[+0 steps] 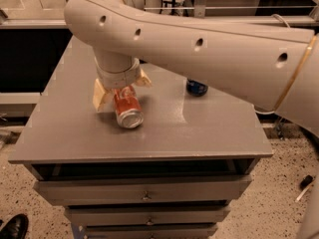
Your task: Place coke can upright
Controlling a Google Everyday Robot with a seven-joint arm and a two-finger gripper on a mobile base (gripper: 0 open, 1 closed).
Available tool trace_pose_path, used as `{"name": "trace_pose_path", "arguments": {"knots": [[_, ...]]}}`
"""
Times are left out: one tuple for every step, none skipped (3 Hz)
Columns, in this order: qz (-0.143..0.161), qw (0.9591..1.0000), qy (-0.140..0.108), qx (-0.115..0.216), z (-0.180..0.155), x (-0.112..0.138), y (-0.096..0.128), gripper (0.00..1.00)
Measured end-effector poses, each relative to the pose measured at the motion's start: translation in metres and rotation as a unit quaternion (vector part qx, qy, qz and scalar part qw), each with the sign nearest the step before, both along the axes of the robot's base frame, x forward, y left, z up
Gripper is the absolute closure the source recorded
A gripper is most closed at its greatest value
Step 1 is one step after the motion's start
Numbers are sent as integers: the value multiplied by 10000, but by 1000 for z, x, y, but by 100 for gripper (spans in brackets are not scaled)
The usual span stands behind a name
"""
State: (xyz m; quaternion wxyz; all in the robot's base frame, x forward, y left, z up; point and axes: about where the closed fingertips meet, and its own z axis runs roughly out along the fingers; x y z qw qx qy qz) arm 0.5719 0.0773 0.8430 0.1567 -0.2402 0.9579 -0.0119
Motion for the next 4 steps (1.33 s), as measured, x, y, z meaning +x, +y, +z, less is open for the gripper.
{"name": "trace_pose_path", "arguments": {"knots": [[-93, 9999, -63, -98, -1, 5, -10, 49], [-76, 9999, -123, -90, 3, 8, -14, 73], [281, 9989, -314, 194, 27, 11, -11, 96], [1068, 9865, -742, 1000, 77, 6, -2, 100]]}}
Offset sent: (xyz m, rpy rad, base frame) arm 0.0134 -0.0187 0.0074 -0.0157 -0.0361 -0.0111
